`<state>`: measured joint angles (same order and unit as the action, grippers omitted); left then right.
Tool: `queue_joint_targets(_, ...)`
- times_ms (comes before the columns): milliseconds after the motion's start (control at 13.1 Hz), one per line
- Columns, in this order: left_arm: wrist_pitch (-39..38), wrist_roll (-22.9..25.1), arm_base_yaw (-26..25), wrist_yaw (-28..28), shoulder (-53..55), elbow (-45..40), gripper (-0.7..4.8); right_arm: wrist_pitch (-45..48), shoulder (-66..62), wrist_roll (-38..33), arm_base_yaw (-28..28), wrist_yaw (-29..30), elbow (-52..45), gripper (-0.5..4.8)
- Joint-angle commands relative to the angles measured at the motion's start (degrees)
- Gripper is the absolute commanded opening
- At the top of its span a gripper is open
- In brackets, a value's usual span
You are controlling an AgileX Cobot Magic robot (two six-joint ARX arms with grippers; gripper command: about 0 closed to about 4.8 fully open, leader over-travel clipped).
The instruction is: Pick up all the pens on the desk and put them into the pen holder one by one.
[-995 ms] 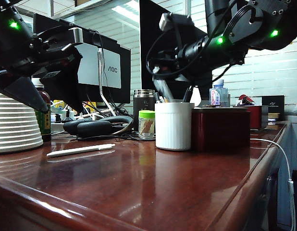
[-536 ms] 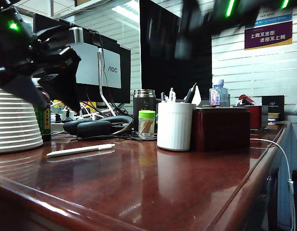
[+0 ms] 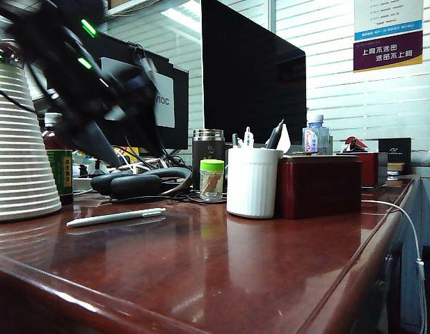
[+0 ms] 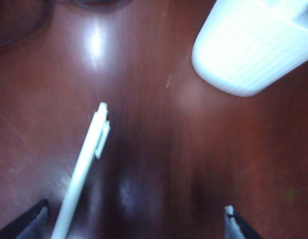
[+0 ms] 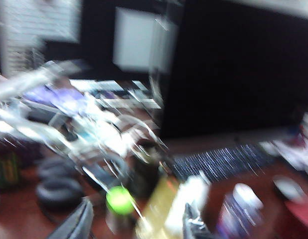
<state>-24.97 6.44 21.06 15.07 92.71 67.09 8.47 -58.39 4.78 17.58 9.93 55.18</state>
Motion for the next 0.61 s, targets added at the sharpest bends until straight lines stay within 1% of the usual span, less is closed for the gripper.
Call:
queue_joint_targets(77,-9.49,0.72,-0.02,-3.10,7.93,8.35,4.79,-1.49,2.36,-0.04,-2.21,4.39,-2.01,2.36)
queue_joint_targets(153,-10.23,1.16,-0.22,-4.59,9.75,9.70,4.79,-1.68,2.51,-0.04,-2.21,5.40,-2.38,2.36)
queue_joint_targets(306,-10.78,1.99,-0.35,-5.86,11.58,9.99,4.79,-2.25,2.47,-0.04,-2.21,5.49,-2.40,2.36)
queue_joint_targets(612,-11.74,2.14,-1.03,-5.88,13.79,9.99,4.79,-2.25,2.49,-0.02,-2.21,5.60,-2.40,2.36)
